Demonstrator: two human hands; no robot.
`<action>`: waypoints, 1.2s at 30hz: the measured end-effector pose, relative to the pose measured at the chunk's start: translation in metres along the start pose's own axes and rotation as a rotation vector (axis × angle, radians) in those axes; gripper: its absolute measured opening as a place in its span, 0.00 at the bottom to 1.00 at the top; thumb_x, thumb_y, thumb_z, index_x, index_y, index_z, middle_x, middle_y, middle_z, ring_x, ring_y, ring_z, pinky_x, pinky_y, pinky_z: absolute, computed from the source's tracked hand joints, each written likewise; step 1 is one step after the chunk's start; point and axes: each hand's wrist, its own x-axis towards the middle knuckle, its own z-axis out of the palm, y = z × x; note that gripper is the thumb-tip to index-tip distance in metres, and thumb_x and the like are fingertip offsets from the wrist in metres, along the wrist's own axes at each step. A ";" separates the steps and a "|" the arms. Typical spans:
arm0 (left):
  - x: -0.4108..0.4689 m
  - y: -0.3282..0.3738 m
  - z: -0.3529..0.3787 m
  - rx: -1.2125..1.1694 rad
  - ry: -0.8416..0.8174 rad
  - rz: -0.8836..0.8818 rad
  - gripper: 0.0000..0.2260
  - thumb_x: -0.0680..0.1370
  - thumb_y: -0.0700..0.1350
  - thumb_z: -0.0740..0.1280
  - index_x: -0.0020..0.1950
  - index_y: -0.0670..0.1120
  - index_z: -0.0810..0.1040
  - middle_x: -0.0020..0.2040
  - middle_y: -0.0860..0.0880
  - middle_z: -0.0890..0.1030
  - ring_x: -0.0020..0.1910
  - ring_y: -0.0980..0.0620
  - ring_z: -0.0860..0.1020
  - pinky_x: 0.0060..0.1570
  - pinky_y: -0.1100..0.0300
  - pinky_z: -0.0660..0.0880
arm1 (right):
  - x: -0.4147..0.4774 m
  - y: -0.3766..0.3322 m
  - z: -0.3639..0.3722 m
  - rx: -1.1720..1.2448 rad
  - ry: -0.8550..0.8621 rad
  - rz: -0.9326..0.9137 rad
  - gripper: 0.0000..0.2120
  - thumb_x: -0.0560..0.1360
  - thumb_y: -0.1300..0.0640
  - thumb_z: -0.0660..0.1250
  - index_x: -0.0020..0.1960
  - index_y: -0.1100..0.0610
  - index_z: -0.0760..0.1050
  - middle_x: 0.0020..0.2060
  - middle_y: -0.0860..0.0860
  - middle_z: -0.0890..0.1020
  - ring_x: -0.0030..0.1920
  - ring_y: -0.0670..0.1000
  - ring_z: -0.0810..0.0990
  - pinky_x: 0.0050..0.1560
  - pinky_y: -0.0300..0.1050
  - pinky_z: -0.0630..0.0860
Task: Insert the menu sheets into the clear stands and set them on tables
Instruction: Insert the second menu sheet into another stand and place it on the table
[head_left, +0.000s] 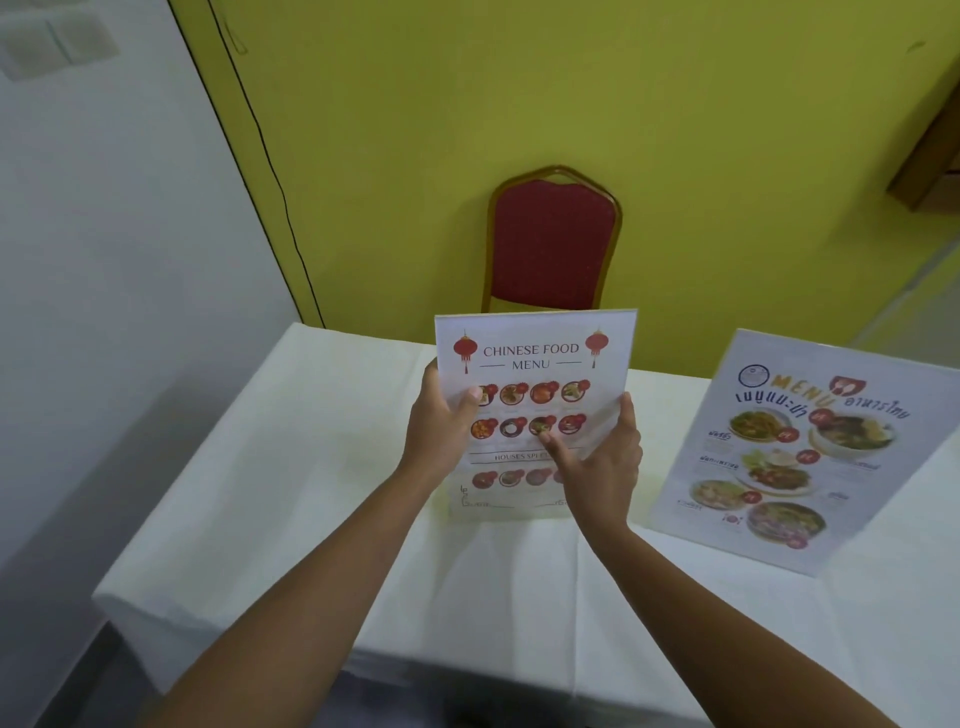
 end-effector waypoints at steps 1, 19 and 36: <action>-0.003 -0.001 0.002 -0.018 0.022 0.004 0.19 0.80 0.48 0.64 0.69 0.48 0.65 0.60 0.50 0.79 0.50 0.52 0.80 0.41 0.61 0.80 | 0.000 0.001 -0.002 0.012 -0.015 -0.014 0.51 0.63 0.42 0.78 0.76 0.51 0.53 0.66 0.56 0.70 0.65 0.59 0.68 0.64 0.60 0.67; -0.059 -0.069 0.050 0.091 0.163 -0.157 0.43 0.71 0.50 0.75 0.76 0.59 0.51 0.74 0.52 0.68 0.69 0.47 0.72 0.61 0.45 0.77 | -0.003 0.042 -0.019 0.106 -0.360 -0.024 0.51 0.71 0.51 0.74 0.77 0.44 0.39 0.76 0.46 0.62 0.70 0.52 0.70 0.60 0.56 0.77; 0.024 -0.080 -0.050 0.068 0.329 -0.144 0.30 0.73 0.42 0.73 0.71 0.53 0.64 0.63 0.53 0.78 0.59 0.50 0.79 0.51 0.54 0.81 | 0.022 -0.045 0.088 0.030 -0.434 -0.095 0.43 0.74 0.47 0.70 0.76 0.40 0.43 0.70 0.45 0.71 0.61 0.55 0.78 0.49 0.56 0.80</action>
